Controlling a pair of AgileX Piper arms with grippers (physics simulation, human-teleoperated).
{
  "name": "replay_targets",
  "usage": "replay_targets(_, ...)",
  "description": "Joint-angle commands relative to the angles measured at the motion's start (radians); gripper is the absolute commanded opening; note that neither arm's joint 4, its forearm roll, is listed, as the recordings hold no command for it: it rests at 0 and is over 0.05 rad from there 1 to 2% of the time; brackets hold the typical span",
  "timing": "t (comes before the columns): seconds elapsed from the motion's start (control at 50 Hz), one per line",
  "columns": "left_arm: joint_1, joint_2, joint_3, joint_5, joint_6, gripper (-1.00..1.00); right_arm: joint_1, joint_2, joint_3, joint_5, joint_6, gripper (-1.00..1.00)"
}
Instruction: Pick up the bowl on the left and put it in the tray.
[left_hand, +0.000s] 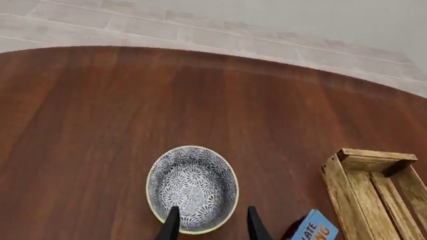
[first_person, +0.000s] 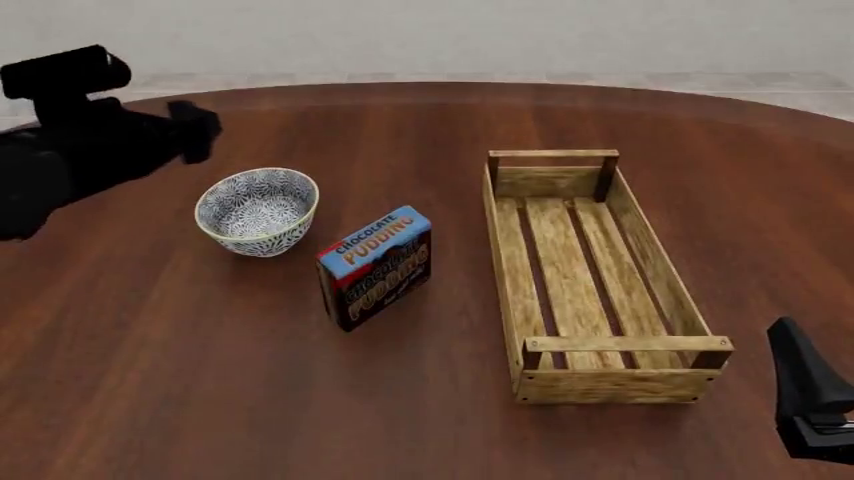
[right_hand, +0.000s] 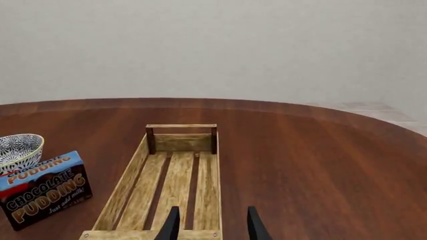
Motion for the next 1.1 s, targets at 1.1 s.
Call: replay_targets(1.1,0.179,0.386,-0.188,0.037,0.014,1.00,0.001,0.002,-0.001,0.000,0.000,1.00)
